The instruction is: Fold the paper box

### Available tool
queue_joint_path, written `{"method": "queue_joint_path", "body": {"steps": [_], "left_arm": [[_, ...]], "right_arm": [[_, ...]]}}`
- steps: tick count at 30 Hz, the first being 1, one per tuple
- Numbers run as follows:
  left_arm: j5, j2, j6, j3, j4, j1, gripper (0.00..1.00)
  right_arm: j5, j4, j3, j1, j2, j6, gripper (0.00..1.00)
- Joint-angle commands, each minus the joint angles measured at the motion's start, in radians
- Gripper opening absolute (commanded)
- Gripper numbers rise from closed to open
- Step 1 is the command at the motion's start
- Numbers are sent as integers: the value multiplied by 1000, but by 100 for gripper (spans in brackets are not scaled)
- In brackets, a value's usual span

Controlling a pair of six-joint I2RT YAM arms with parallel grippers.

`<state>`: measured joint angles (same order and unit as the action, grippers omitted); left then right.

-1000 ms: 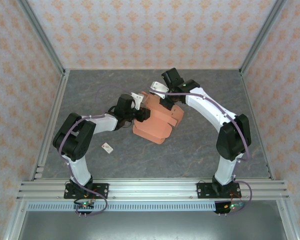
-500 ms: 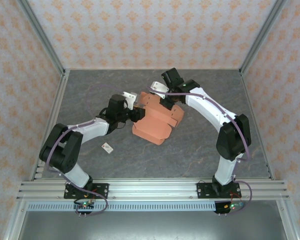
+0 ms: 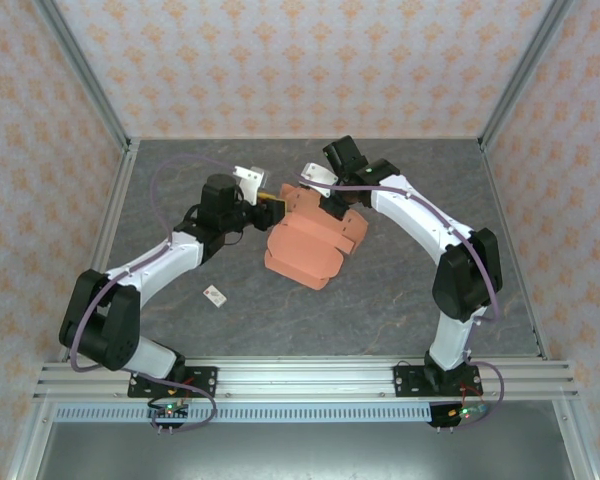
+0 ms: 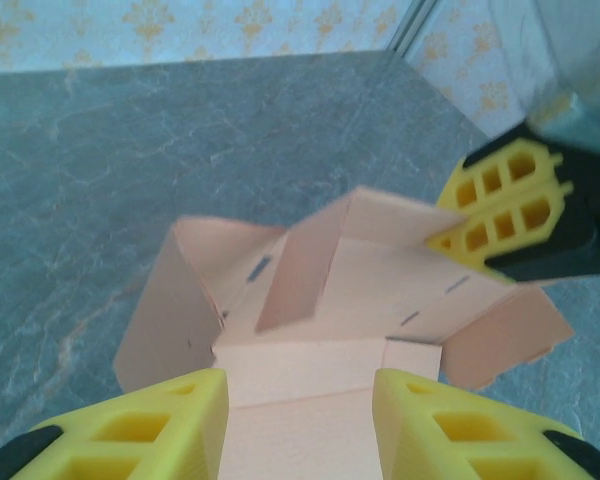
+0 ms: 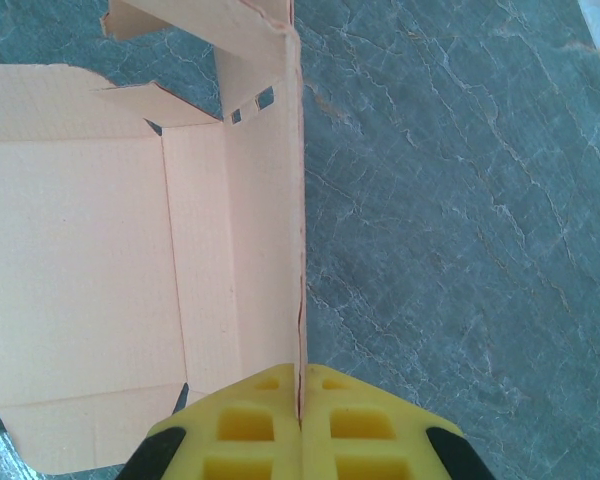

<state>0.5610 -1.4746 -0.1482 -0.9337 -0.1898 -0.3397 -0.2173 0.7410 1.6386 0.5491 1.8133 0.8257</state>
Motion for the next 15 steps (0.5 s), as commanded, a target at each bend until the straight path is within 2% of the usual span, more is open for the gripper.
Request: {"method": "queue_joint_path", "body": {"steps": [1,15], "left_arm": [[33,-44,16,-78,40,13,44],[155,-173,12,-241,117,13,48]], "right_arm": [[9,2,13,3,-18,-11,0],[14,6,18,4,-17,-12,0]]}}
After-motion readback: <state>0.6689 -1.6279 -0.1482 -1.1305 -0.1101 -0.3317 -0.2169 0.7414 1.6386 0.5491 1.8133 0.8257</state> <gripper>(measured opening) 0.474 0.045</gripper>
